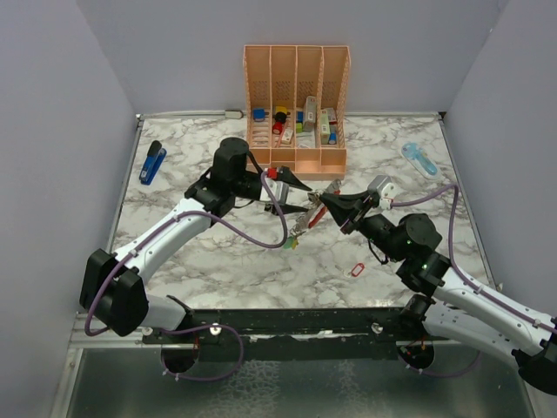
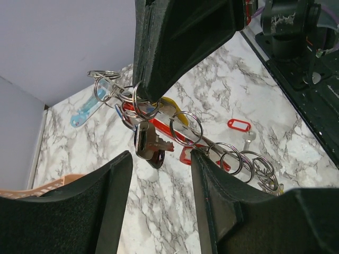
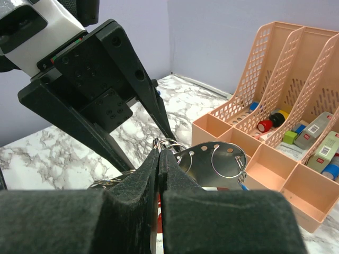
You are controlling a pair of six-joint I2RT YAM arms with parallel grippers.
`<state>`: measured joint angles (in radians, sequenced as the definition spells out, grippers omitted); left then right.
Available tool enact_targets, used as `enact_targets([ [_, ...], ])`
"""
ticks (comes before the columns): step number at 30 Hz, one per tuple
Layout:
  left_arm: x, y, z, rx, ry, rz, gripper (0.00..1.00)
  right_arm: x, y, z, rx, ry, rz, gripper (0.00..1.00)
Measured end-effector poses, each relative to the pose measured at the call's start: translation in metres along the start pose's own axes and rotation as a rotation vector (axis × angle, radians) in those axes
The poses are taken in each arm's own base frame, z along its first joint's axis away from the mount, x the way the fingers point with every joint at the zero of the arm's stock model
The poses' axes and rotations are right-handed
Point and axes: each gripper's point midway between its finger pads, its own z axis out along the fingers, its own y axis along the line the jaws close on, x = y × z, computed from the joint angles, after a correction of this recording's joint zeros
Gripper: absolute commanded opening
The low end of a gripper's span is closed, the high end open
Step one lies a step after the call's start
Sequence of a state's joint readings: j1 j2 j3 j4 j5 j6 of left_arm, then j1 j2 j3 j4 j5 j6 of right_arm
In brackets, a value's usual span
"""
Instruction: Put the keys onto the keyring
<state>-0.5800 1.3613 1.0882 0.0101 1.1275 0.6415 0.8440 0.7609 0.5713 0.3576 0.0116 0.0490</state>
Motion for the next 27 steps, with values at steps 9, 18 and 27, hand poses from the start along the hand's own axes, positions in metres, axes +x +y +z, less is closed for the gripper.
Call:
enact_targets([
  [9, -0.006, 0.0043, 0.0, -0.01, -0.019, 0.003, 0.39, 0.0047, 0.0034, 0.0007, -0.017, 0.015, 0.008, 0.01],
  [18, -0.009, 0.0068, 0.0002, -0.015, -0.028, 0.019, 0.0, 0.0062, 0.0054, 0.0013, -0.028, 0.02, 0.011, 0.01],
  [27, -0.0085, 0.0067, 0.0003, -0.013, -0.027, 0.027, 0.0, 0.0065, 0.006, 0.0022, -0.027, 0.019, 0.029, 0.01],
])
